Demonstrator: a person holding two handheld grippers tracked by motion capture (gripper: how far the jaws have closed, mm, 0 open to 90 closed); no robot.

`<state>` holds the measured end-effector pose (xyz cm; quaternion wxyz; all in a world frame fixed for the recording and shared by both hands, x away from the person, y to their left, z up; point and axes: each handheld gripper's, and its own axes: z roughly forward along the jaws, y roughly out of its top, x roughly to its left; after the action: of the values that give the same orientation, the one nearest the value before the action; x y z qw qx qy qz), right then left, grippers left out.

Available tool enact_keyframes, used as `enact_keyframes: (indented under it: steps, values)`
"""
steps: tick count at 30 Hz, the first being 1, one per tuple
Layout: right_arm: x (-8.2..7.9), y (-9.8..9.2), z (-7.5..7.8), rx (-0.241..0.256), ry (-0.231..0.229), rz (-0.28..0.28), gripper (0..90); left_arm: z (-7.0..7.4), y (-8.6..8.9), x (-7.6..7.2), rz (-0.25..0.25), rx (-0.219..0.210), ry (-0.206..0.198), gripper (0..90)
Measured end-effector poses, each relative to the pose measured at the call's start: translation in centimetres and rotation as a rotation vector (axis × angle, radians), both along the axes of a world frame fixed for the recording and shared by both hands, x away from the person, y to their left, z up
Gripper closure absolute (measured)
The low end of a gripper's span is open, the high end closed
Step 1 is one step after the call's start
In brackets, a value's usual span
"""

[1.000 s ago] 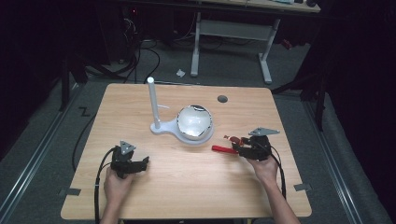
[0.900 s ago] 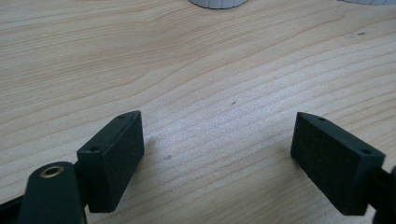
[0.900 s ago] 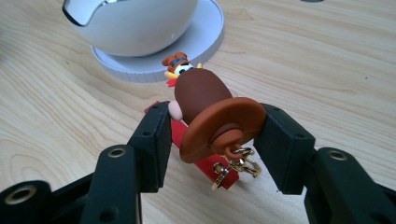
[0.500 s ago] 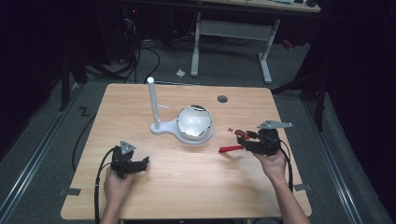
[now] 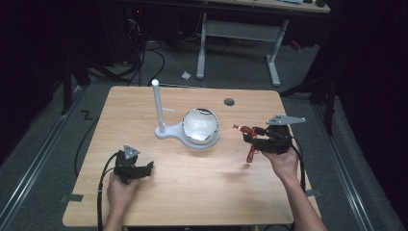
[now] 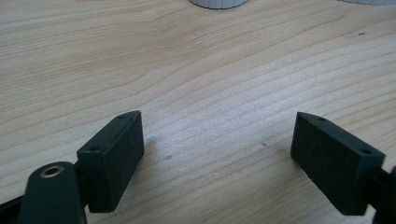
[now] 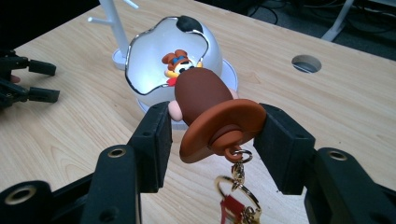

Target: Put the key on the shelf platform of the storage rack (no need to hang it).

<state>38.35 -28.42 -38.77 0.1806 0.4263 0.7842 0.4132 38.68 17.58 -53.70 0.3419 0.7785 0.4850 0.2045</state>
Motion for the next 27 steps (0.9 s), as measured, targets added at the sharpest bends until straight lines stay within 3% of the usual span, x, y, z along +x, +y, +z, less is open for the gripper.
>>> enact_keyframes:
  steps: [17, 27]
  values:
    - [0.3, 2.3, 4.1, 0.021, -0.021, 0.105, 47.5, 0.0, 0.0, 0.0, 0.0, 0.0, 0.0, 17.6]
    - [1.3, 4.4, 5.4, 0.024, -0.033, 0.148, 47.5, 0.0, 0.0, 0.0, 0.0, 0.0, 0.0, 17.6]
